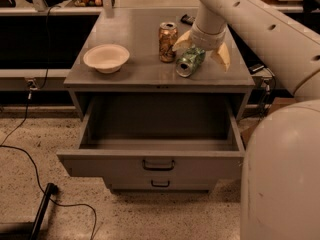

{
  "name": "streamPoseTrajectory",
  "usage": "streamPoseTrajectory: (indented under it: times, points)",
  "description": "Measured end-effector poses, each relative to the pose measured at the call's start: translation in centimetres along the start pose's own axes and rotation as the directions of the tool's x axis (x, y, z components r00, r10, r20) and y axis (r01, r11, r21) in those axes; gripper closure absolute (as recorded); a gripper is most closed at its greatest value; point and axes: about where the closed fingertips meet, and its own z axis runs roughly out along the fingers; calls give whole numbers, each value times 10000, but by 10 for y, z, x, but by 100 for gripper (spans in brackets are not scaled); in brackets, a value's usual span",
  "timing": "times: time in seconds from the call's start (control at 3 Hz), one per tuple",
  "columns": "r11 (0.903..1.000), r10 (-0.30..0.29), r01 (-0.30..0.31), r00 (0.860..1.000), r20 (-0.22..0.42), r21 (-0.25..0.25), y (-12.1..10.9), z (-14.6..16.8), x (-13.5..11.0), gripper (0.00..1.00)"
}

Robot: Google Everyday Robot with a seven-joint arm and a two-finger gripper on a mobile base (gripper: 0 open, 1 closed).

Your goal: Place green can into top drawer

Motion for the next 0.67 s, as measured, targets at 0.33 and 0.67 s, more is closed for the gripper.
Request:
streamPoseTrajectory:
  times: [0.33, 0.67]
  points:
    - [10000, 3, -2, 9999, 169, -66, 0, 8, -2, 0]
    - [9999, 66, -62, 9995, 316, -115, 1, 15, -3, 12]
